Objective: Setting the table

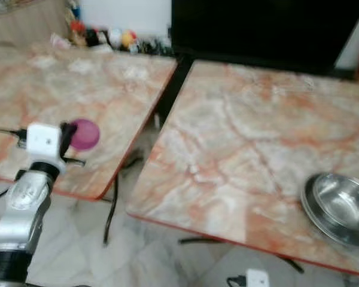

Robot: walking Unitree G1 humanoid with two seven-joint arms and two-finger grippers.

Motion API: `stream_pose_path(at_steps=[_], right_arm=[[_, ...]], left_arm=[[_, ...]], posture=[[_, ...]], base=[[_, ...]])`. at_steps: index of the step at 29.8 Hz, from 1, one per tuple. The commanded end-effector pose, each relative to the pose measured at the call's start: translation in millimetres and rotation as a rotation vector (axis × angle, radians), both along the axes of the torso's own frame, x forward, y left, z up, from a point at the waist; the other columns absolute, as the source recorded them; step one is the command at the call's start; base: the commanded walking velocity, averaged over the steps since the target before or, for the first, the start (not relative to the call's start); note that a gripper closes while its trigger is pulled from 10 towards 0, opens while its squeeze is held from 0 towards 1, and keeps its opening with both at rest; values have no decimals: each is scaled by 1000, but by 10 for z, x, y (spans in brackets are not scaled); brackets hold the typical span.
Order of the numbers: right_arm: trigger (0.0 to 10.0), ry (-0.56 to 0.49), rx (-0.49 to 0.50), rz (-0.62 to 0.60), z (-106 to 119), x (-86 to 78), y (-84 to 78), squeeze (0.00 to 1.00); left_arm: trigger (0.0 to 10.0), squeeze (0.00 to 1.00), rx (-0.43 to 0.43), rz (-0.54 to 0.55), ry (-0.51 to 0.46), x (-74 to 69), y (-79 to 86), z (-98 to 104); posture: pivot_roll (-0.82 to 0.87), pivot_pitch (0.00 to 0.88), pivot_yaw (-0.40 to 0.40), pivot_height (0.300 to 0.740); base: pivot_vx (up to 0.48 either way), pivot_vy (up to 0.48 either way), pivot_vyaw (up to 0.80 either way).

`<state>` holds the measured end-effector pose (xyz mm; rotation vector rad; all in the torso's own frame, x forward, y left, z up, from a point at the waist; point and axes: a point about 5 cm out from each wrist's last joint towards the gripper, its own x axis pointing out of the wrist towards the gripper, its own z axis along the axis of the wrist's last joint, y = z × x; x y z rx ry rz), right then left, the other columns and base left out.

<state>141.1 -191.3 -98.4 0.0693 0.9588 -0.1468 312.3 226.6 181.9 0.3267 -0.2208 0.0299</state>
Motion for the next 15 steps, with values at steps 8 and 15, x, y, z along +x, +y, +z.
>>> stream_pose_path(at_steps=[8, 15], right_arm=[[10000, 14, -14, -16, -1, -44, -117, 0], [10000, 14, -13, -5, 4, -30, -118, 0]], left_arm=[[10000, 0, 7, -30, -47, 48, -92, 115], [10000, 0, 9, -19, -48, 51, -64, 128]], posture=[[60, 0, 7, 740], [63, 0, 3, 740]], base=[[0, -413, -448], [0, -412, 0]])
